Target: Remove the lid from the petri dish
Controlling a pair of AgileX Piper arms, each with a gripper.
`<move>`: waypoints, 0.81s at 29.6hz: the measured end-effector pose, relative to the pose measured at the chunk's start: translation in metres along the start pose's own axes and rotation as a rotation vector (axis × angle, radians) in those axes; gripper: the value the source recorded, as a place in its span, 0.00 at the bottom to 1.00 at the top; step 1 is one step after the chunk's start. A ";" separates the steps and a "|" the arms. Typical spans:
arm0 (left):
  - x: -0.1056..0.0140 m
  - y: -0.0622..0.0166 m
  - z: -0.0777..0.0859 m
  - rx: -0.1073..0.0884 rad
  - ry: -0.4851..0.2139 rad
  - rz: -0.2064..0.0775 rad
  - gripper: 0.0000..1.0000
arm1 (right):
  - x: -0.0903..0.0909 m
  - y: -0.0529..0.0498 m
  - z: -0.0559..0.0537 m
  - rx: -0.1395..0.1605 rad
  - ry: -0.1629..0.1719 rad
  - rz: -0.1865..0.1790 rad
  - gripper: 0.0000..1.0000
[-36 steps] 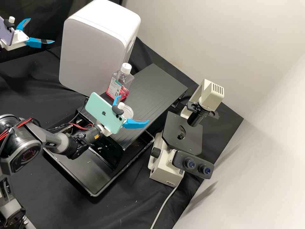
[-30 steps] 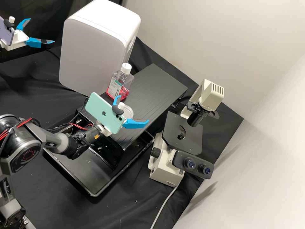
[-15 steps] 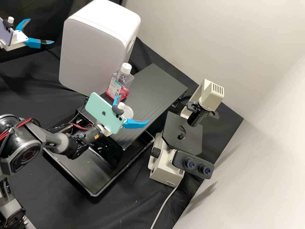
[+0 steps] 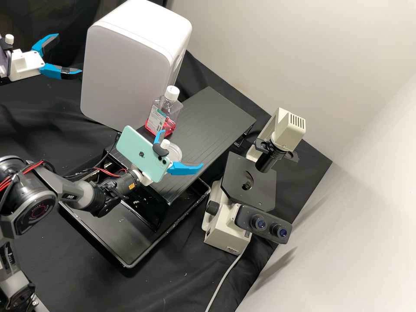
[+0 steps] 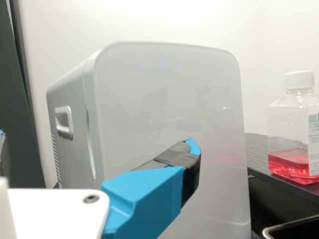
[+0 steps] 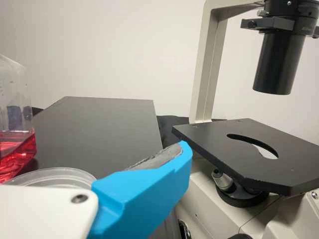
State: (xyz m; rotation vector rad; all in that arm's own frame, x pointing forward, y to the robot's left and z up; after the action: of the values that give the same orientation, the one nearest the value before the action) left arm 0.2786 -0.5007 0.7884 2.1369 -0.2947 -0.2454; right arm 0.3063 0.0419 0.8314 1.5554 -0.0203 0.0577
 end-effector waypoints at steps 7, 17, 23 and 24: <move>-0.005 -0.0198 0.012 -0.030 -0.017 -0.068 1.00 | 0.000 0.000 0.000 0.000 0.000 0.000 1.00; -0.021 -0.0401 0.035 -0.059 -0.089 -0.160 1.00 | 0.000 0.000 0.000 0.000 0.000 0.000 1.00; -0.040 -0.0456 0.042 -0.051 -0.138 -0.210 1.00 | 0.000 0.000 0.000 0.000 0.000 0.000 1.00; -0.043 -0.0460 0.044 -0.051 -0.144 -0.216 1.00 | 0.000 0.000 0.000 0.000 0.000 0.000 1.00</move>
State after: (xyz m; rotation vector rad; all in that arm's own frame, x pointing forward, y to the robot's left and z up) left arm 0.2307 -0.4975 0.7289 2.1040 -0.1382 -0.5270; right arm 0.3063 0.0419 0.8314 1.5554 -0.0203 0.0577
